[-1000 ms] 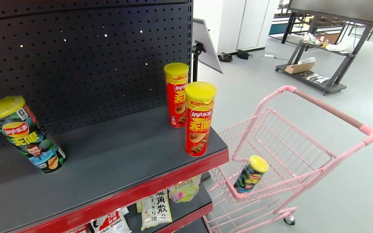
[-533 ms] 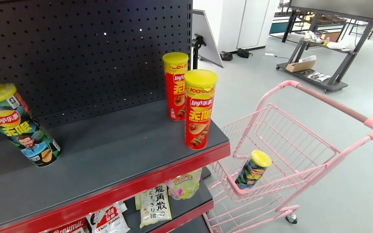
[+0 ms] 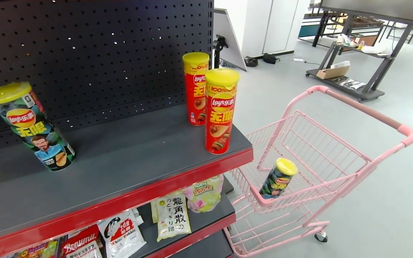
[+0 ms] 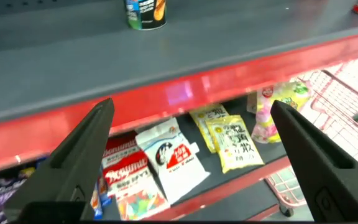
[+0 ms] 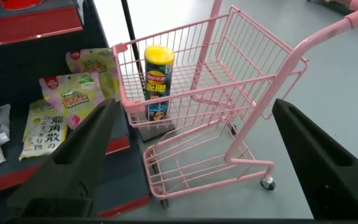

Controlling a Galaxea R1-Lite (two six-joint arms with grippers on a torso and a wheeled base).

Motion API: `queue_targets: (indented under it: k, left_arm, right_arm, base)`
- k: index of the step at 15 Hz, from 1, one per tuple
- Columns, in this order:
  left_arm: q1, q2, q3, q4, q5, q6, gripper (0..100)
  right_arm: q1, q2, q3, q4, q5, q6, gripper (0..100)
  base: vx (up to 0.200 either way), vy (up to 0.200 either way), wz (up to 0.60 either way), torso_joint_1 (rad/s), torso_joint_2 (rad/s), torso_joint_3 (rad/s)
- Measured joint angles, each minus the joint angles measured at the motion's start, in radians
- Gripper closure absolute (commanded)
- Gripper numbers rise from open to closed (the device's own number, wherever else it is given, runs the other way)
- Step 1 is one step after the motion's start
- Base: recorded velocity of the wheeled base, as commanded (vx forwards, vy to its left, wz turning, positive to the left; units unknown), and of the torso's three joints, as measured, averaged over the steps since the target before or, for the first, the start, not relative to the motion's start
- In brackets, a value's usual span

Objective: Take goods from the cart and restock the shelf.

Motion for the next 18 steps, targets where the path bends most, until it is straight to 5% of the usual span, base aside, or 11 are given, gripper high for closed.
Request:
queue_targets:
  k: [8,18]
  left_arm:
    - [0.000,0.000,0.000,0.000,0.000,0.000,0]
    - [-0.001,0.000,0.000,0.000,0.000,-0.001,0]
  right_arm:
    - [0.000,0.000,0.000,0.000,0.000,-0.001,0]
    - [0.000,0.000,0.000,0.000,-0.003,0.000,0]
  base:
    - [0.000,-0.200,0.00,0.005,0.00,0.002]
    - [0.000,0.000,0.00,-0.045,0.12,0.076]
